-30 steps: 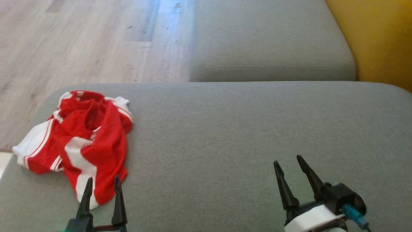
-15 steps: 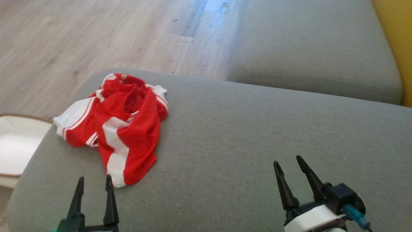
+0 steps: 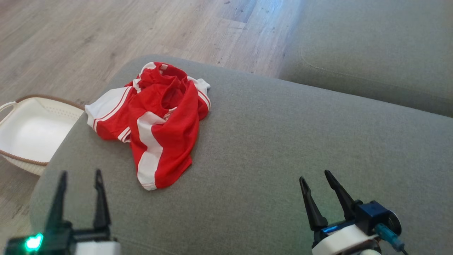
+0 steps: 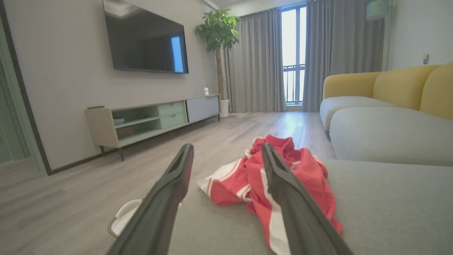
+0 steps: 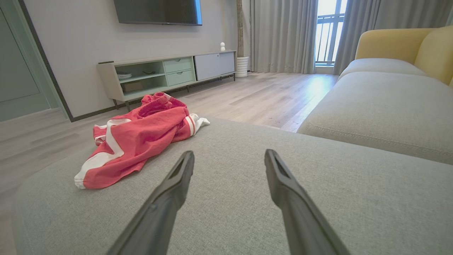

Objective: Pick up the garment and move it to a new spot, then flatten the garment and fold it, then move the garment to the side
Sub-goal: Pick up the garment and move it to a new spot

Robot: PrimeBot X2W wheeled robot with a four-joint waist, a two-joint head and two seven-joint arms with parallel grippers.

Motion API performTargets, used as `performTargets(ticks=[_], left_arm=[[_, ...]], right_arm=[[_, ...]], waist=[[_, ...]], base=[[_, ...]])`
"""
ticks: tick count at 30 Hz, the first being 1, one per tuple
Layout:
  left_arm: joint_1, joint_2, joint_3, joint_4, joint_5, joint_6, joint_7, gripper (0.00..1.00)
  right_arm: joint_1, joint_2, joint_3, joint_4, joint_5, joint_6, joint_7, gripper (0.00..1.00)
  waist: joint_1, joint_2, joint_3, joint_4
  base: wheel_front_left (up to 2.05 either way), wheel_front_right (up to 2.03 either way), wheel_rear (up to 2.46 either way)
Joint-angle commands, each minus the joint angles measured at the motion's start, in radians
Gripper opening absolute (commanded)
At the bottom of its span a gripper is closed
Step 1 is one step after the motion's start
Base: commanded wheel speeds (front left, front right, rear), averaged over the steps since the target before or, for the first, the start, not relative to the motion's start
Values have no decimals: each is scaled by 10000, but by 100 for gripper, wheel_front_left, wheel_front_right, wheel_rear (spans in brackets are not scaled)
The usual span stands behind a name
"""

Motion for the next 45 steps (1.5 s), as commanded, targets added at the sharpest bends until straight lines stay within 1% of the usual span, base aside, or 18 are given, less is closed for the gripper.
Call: performTargets(ticks=[1,3,6,8,11,14,19,22,26,27,30,34,39,43,44,45], left_arm=[[-783,190,407,-509,64,65,-95,100],[-1102,421,464,-729,84,-3,-95,100],[-2049,754,474,-834,19,-209,-95,100],[-2898,969,433,-639,4,-347,-95,100],[-4497,1221,325,39,-139,-612,-8,100],[-6320,1397,90,1128,-394,-938,207,100],[-9200,1527,-256,3441,-690,-1192,546,100],[-10677,1609,-207,5191,-1017,-1263,1269,100],[-12312,1852,-209,7343,-1305,-1334,2375,100],[-12312,1852,-209,7343,-1305,-1334,2375,100],[-13051,2019,-329,8759,-1314,-1352,3341,100],[-13573,2218,-492,10249,-1343,-1387,4368,100],[-13666,2455,-550,11515,-1354,-1278,4908,100],[-13594,2488,-668,12019,-1368,-1312,4982,100],[-13583,2467,-684,12063,-1397,-1329,4888,82],[-13580,2433,-693,12089,-1442,-1349,4759,14]], right_arm=[[-395,-70,207,-268,-82,-7,-111,100],[-347,-70,127,-276,-237,-7,-111,100],[-480,-98,-32,-312,-623,-7,-111,100],[-705,-257,-99,-375,-799,-7,-111,100],[-1097,-581,-209,-509,-942,-7,-111,100],[-1424,-941,-323,-623,-1004,-7,-111,100],[-1831,-1567,-395,-841,-1045,-7,-111,100],[-1982,-2009,-313,-1010,-1070,-7,-111,100],[-2108,-2535,-515,-1218,-1047,-7,-111,100],[-2108,-2535,-515,-1218,-1047,-7,-111,100],[-2082,-2754,-691,-1369,-1022,-7,-111,100],[-2014,-2838,-883,-1559,-1006,-7,-111,100],[-2114,-2772,-944,-1743,-1061,-7,-111,100],[-2185,-2786,-1033,-1782,-1052,-7,-111,100],[-2190,-2797,-1060,-1774,-1053,-7,-111,100],[-2198,-2797,-1086,-1759,-1058,-7,-111,100]], waist=[[-1,0,78,-69],[-1,0,233,-107],[-1,0,868,-212],[-1,0,1394,-317],[-1,0,2161,-450],[-1,0,2830,-541],[-1,0,3793,-746],[-1,0,4286,-938],[-1,0,4950,-1207],[-1,0,4950,-1207],[-1,0,5321,-1355],[-1,0,5733,-1489],[-1,0,6161,-1609],[-1,0,6346,-1537],[-1,0,6358,-1497],[-1,0,6358,-1456]], base=[[0,0,0],[0,0,0],[0,0,0],[0,0,0],[0,0,0],[0,0,0],[0,0,0],[0,0,0],[0,0,0],[0,0,0],[0,0,0],[0,0,0],[0,0,0],[0,0,0],[0,0,0],[0,0,0]])
